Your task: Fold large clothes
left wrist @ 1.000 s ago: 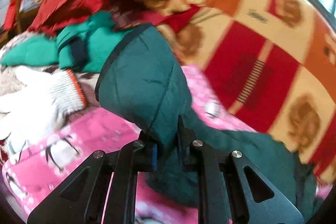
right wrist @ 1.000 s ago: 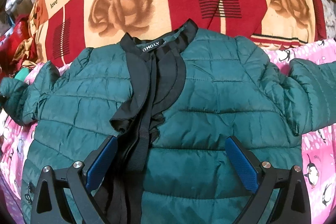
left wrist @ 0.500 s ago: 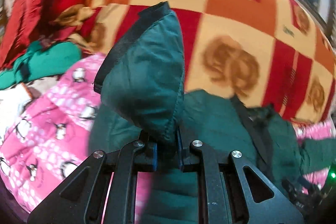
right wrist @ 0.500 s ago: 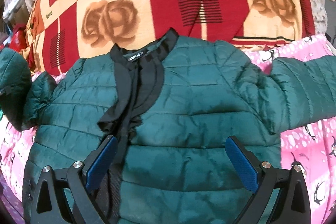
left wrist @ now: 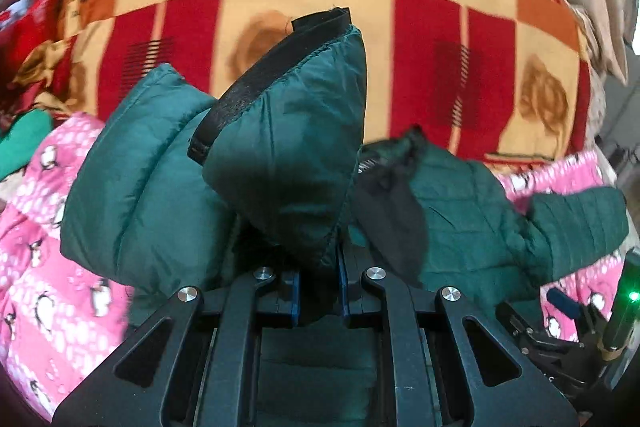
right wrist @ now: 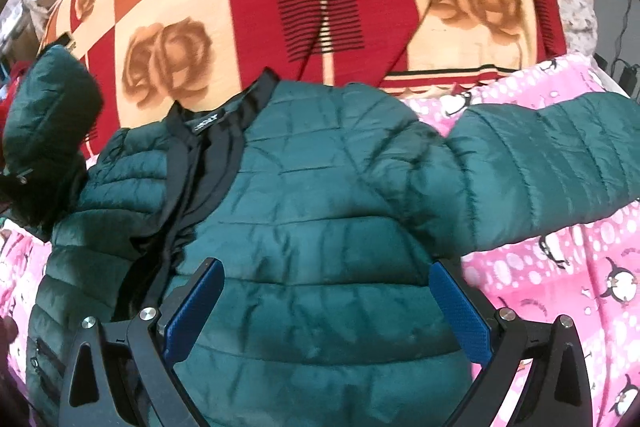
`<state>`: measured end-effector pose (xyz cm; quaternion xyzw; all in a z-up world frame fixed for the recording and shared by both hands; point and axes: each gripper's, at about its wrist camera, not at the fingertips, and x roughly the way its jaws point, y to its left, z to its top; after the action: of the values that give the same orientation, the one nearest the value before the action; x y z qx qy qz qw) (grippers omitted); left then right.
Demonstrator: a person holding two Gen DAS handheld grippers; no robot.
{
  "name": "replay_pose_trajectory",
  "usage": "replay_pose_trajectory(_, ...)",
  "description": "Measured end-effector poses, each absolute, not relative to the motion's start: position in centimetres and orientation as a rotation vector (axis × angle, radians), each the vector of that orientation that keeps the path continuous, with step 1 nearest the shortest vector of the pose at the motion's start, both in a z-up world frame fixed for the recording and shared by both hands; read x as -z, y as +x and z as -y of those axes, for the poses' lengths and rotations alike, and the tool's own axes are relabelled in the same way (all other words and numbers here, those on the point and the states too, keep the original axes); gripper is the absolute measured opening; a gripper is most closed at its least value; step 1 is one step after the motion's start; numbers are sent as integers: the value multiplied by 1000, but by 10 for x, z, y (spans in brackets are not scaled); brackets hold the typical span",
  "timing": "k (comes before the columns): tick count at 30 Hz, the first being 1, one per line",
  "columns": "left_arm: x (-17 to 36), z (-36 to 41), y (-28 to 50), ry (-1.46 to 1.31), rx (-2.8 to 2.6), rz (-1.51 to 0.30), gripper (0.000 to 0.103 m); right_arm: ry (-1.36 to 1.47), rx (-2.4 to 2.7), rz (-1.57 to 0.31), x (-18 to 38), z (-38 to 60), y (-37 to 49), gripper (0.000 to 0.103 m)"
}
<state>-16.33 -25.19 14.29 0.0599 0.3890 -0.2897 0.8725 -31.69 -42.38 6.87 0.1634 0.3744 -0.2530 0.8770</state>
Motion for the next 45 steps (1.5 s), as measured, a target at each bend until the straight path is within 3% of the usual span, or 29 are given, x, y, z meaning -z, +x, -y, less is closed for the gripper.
replay_pose_trajectory(15,-77,322,-189,192,680,-966,14,436,555,-815,-43,457,-336,102)
replay_pose_trajectory(16,-78,319,-189,178,695,-971,18,446,554,-808,-44,459,-338,102)
replay_pose_trajectory(17,-81,315,-189,148,729,-988,28,452,554,-804,-45,460,-339,102)
replay_pose_trajectory(18,-82,312,-188,126,754,-1002,45,462,551,-802,-46,461,-340,102)
replay_pose_trajectory(20,-89,301,-186,63,819,-1046,63,483,537,-802,-47,462,-340,102)
replay_pose_trajectory(33,-137,188,-139,76,566,-894,67,560,407,-769,-59,450,-311,102)
replay_pose_trajectory(34,-135,180,-131,61,538,-904,67,563,393,-786,-54,448,-304,98)
replay_pose_trajectory(36,-133,169,-120,27,500,-915,67,566,337,-815,-40,445,-287,71)
replay_pose_trajectory(37,-131,164,-118,19,485,-916,67,578,297,-841,-30,444,-276,47)
replay_pose_trajectory(38,-130,161,-114,12,468,-917,67,587,275,-851,-26,443,-273,36)
replay_pose_trajectory(41,-126,154,-108,-2,446,-922,67,472,286,-812,-41,437,-269,21)
replay_pose_trajectory(45,-118,162,-99,19,431,-920,67,299,396,-726,-71,442,-272,20)
